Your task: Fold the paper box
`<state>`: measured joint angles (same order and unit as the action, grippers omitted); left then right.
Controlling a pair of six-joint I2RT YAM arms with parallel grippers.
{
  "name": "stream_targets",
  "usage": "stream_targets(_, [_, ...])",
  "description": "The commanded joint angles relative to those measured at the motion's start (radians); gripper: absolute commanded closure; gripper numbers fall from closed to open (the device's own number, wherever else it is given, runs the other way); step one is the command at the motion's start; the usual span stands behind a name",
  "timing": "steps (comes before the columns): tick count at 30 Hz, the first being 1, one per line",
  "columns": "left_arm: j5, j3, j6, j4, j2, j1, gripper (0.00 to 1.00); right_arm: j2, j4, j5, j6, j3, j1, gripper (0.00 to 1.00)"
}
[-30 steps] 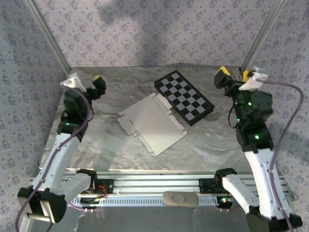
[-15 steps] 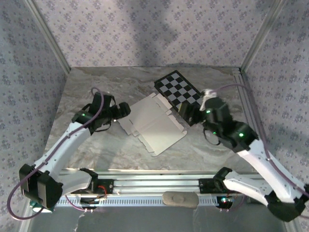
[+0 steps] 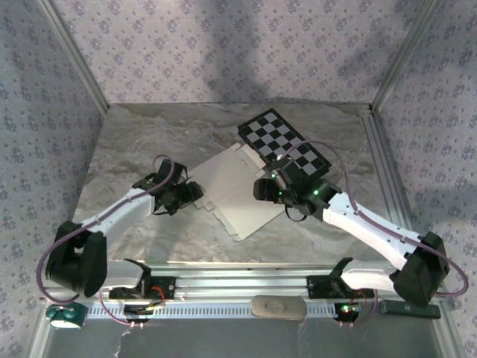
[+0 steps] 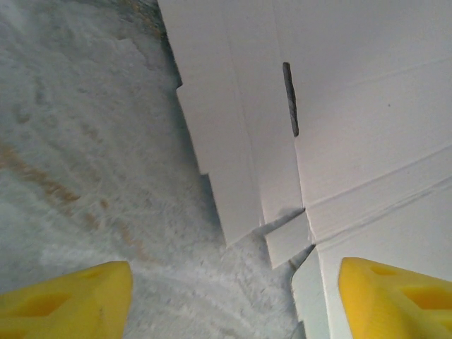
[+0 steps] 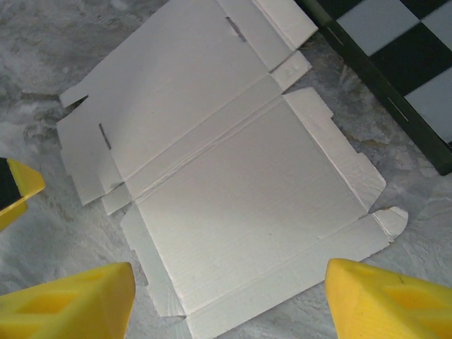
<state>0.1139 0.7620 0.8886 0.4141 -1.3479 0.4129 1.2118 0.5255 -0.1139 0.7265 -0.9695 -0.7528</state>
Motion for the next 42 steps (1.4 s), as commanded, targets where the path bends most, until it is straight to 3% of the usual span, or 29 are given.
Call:
stream_targets(1, [0.085,0.006,0.020,-0.130,-0.072,-0.009,0.31,0.014,-0.054,0.096,0.037,0.028,0.048,0.28])
stream_targets(9, [0.083,-0.027,0.039,-0.242,-0.185,-0.014,0.42,0.025,-0.064,0.108,0.039,0.026,0.067,0.28])
stream_targets(15, [0.083,-0.040,0.023,-0.336,-0.228,-0.020,0.59,0.042,-0.084,0.122,0.041,0.023,0.076,0.28])
stream_targets(18, [0.104,-0.035,0.005,-0.381,-0.261,-0.026,0.74,0.066,-0.095,0.134,0.045,0.018,0.076,0.29])
stream_targets(20, [0.100,-0.027,-0.011,-0.382,-0.270,-0.029,0.95,0.078,-0.095,0.136,0.045,0.011,0.074,0.29])
stream_targets(21, [0.089,-0.025,-0.017,-0.372,-0.263,-0.033,1.00,0.082,-0.094,0.135,0.046,0.008,0.073,0.30])
stream_targets(26, [-0.095,0.008,-0.135,-0.198,-0.105,-0.009,1.00,0.090,-0.064,0.125,0.055,-0.028,0.071,0.27])
stream_targets(29, [-0.240,0.041,-0.292,-0.095,0.014,0.049,1.00,0.103,-0.033,0.094,0.078,-0.074,0.059,0.17])
stream_targets(32, [-0.296,0.047,-0.428,-0.077,0.108,0.096,1.00,0.136,-0.008,0.063,0.104,-0.146,0.039,0.14])
stream_targets(37, [-0.388,0.022,-0.658,-0.156,0.228,0.162,1.00,0.197,0.062,0.019,0.110,-0.339,0.009,0.15])
stream_targets(42, [-0.353,-0.066,-0.793,-0.372,0.365,0.178,1.00,0.195,0.144,-0.026,-0.021,-0.472,0.044,0.15])
